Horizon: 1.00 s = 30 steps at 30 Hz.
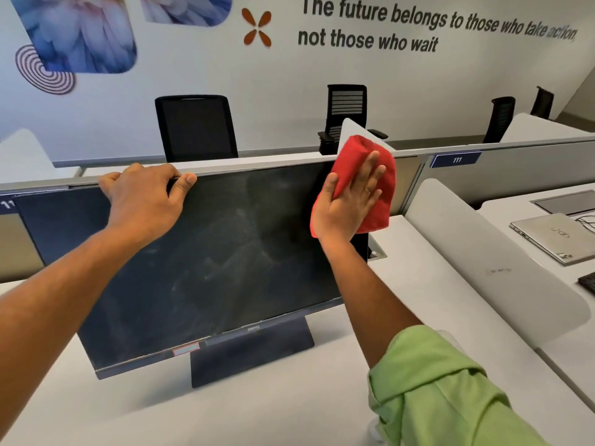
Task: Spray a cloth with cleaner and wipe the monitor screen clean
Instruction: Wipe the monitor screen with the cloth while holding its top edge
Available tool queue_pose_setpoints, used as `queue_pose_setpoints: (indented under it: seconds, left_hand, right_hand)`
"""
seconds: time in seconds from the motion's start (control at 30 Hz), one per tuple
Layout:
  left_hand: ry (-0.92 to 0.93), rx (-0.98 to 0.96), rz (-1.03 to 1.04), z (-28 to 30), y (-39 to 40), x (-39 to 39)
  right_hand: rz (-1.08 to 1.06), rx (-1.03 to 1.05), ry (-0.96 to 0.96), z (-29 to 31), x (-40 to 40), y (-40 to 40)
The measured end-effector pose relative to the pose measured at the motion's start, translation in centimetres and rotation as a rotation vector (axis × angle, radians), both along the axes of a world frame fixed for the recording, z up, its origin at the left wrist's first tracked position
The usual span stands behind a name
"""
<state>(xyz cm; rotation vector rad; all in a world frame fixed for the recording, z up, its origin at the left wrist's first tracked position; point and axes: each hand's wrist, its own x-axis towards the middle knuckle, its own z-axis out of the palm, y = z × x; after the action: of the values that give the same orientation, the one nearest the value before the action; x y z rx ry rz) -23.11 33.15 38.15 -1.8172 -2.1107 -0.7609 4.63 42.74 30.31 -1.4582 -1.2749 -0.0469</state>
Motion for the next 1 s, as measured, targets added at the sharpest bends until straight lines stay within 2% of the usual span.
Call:
queue_pose_setpoints:
  seconds: [0.13, 0.2, 0.27, 0.4, 0.47, 0.53, 0.67, 0.77, 0.83, 0.93, 1.0]
  left_hand:
    - [0.003, 0.000, 0.005, -0.1, -0.1, -0.4]
    - [0.003, 0.001, 0.006, -0.1, -0.1, -0.3]
    - [0.014, 0.003, 0.011, -0.1, 0.0, -0.1]
    - [0.026, 0.000, 0.009, -0.1, 0.1, -0.2]
    - [0.026, -0.001, 0.008, -0.2, 0.2, -0.2]
    - [0.014, -0.002, 0.009, -0.2, 0.2, -0.3]
    - [0.022, -0.014, 0.012, -0.1, 0.3, -0.3]
    - [0.012, -0.016, 0.004, -0.2, 0.1, -0.8]
    - [0.007, -0.015, 0.004, -0.3, -0.1, -1.0]
    - [0.020, -0.011, 0.004, -0.1, 0.0, -0.4]
    - [0.026, -0.008, 0.006, 0.0, 0.3, -0.1]
  right_hand:
    - [0.236, 0.138, -0.572, -2.0, -1.6, -2.3]
    - [0.292, 0.184, -0.675, -2.1, -0.5, -1.9]
    - [0.239, 0.184, -0.572, -1.6, 0.8, -1.0]
    - [0.077, 0.005, 0.081, -0.1, 3.2, 1.4]
    - [0.058, -0.028, 0.117, 0.3, 2.7, 1.3]
    - [0.078, 0.025, -0.047, 0.1, 0.9, 0.3]
    - [0.263, 0.130, -0.558, -1.2, -3.0, -2.4]
    - [0.339, 0.167, -0.688, -1.1, -2.5, -2.3]
    - [0.285, 0.174, -0.575, -0.7, -1.3, -1.5]
    - [0.102, 0.075, -0.089, 0.0, 1.0, 0.3]
    - [0.040, -0.011, 0.096, 0.5, 1.4, 0.6]
